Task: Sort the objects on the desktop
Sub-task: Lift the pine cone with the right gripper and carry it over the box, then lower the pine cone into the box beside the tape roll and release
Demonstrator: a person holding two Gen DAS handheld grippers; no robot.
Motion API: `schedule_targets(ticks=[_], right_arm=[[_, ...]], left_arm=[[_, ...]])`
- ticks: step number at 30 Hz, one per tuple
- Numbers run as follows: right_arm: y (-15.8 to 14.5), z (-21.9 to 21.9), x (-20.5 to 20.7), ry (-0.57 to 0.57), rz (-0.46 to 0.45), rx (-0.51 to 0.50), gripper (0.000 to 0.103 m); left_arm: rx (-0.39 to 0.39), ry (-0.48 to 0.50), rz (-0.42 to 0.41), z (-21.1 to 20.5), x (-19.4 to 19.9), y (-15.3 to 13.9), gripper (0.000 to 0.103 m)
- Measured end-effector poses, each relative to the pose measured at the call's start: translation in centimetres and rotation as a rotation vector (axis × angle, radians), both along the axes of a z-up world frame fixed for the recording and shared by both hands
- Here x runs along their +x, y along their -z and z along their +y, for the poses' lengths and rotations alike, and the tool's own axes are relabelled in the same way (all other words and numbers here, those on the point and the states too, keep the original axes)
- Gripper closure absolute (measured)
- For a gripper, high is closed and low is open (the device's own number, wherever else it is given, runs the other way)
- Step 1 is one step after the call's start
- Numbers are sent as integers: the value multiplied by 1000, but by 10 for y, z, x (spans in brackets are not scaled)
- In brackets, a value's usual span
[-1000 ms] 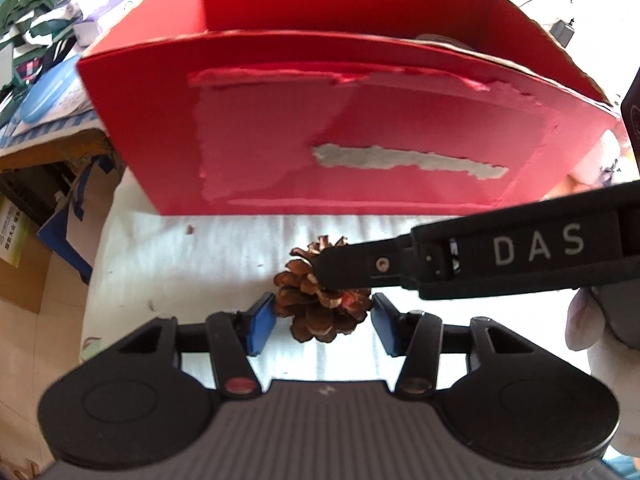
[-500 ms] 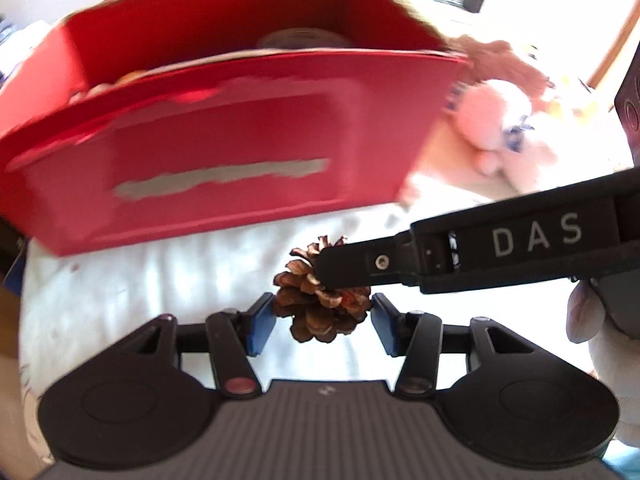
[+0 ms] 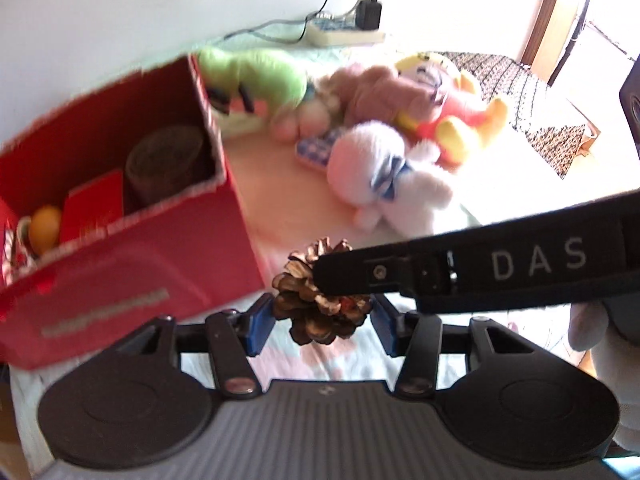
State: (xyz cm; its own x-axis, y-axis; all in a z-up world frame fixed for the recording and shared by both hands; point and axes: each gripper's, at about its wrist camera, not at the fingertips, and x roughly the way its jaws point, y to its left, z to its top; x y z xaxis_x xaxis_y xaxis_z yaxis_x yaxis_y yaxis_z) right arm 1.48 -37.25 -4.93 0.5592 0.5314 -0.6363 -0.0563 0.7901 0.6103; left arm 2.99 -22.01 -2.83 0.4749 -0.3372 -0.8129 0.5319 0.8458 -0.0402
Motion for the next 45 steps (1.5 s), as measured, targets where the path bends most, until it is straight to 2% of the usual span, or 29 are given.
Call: schedule_targets(ticks=[5,7,12,17,21,27,34,37,40,45], right_arm=[[-32,5,10,-1,-100,-45,72],[-44,9,16,1,-137,-71,72],[-62,19,42,15,-177,-79,73],[-73,44,71,4,-197,-90,74],[-73,68,94,-18,-176,-131,74],[-55,89,125,-38,-65,-175,74],[-36,107,146,-63,77,-241,75],[-30,111,152,-83,140,-286,76],[-27,116,158,-103,199,-376,79],[-24,118,163,-137,257,-430,84]], left_arm=[[-45,27,-63,7,17,-36,52],[-74,51,-62,12,27,-45,52],[-65,61,-126,28,51,-64,52],[-85,72,-117,60,84,-75,52],[-95,89,-68,82,111,-67,52],[-92,126,34,97,139,-37,52],[-93,167,124,101,152,-7,51],[-90,183,154,102,154,1,51],[-89,197,168,104,156,3,53],[-86,216,195,106,160,9,53]])
